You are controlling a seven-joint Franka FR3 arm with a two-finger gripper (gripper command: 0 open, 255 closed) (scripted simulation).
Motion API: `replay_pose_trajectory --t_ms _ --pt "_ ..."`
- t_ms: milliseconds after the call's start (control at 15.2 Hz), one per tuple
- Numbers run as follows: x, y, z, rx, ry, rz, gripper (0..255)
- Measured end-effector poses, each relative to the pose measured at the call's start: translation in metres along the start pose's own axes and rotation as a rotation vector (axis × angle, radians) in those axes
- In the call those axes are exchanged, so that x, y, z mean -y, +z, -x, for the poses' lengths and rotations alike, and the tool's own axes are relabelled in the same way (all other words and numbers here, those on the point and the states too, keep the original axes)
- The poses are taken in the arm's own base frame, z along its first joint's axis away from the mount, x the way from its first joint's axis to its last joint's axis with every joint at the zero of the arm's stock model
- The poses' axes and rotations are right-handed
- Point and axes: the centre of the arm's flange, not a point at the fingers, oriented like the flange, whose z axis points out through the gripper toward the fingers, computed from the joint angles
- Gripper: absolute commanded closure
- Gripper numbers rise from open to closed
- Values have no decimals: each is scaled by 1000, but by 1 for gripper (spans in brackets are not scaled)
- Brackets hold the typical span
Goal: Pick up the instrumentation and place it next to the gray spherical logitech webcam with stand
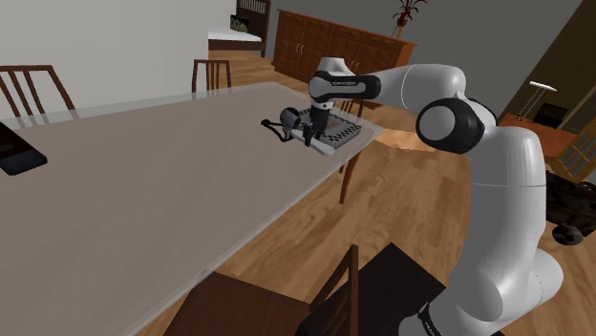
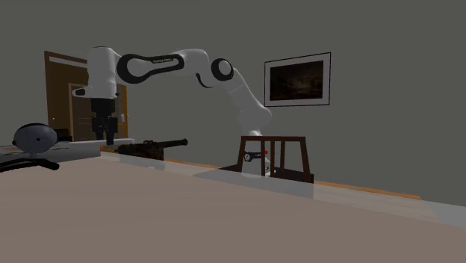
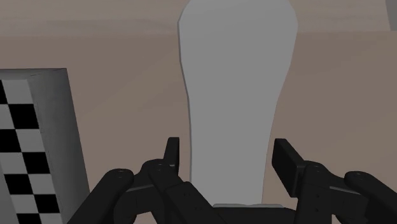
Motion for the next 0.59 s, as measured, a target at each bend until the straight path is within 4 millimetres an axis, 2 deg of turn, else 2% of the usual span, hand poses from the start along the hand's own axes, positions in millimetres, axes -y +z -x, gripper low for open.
replay_pose_trajectory --t_ms 594 --pt "1 46 0 0 0 0 255"
